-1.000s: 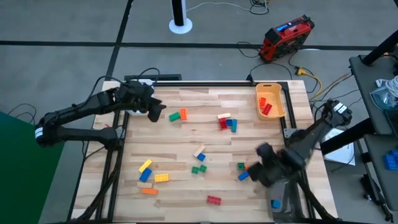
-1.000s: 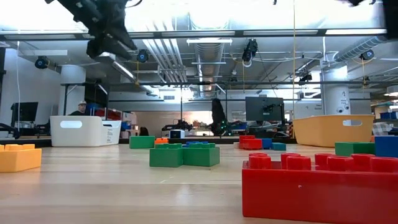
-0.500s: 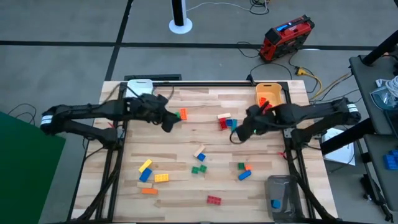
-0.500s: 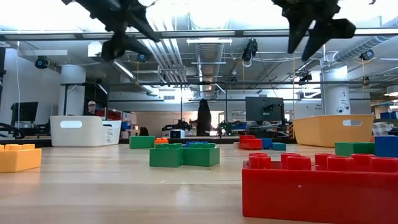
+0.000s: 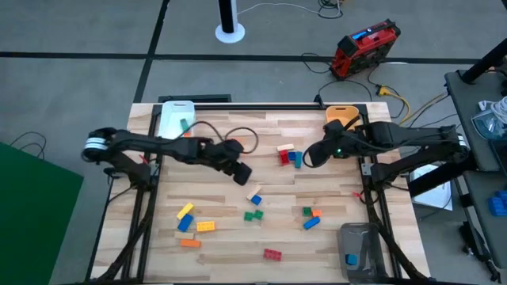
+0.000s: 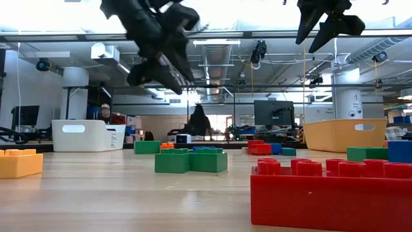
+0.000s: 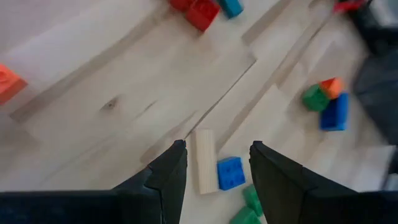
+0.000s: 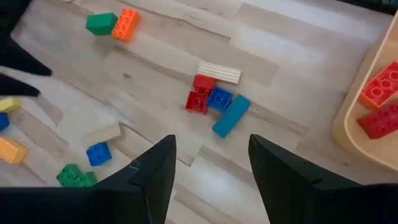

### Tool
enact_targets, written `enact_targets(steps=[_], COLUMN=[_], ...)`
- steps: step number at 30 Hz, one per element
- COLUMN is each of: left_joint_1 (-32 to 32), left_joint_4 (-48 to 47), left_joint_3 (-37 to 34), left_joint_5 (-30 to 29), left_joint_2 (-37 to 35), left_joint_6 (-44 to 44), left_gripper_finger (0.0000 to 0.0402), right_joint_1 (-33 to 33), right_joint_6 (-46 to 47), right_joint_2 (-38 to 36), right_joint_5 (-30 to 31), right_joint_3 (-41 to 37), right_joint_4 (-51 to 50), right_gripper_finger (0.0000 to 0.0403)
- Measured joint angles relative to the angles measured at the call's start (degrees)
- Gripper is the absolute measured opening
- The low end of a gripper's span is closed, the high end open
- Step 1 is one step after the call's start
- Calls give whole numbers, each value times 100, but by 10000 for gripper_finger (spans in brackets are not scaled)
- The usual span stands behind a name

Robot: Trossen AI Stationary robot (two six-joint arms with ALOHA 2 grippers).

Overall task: Sort blocks by size
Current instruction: Put the bottom big brown block into the white bin

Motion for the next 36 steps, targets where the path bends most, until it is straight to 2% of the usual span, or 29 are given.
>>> enact_targets(steps=[7,14,26,30,36], left_joint_1=[-28,-291,-363,-375,-424], left_joint_4=[-1417,-1561,-1831,-2239,-2372], left_joint_3=[1155,1828,2420,2659,2844], left_joint_5=[-5,-3,-152,-154,-147], left_joint_2=[1261,2108,2769,2983,3259], left_joint_6=[392,742,503,477,306], left_gripper_finger=[153,153,157,174,205], right_joint_1=[2,4,4,4,4], right_joint_6=[-213,-211,-246,-257,-254], right_joint_2=[2,-122,-248,-212,-214], right_joint_5=[-2,-4,-4,-4,-6], right_joint_3=[-6,-12,-15,-31,-31], right_joint_4=[-24,-35,-29,-23,-4], right_gripper_finger=[192,192,192,192,192])
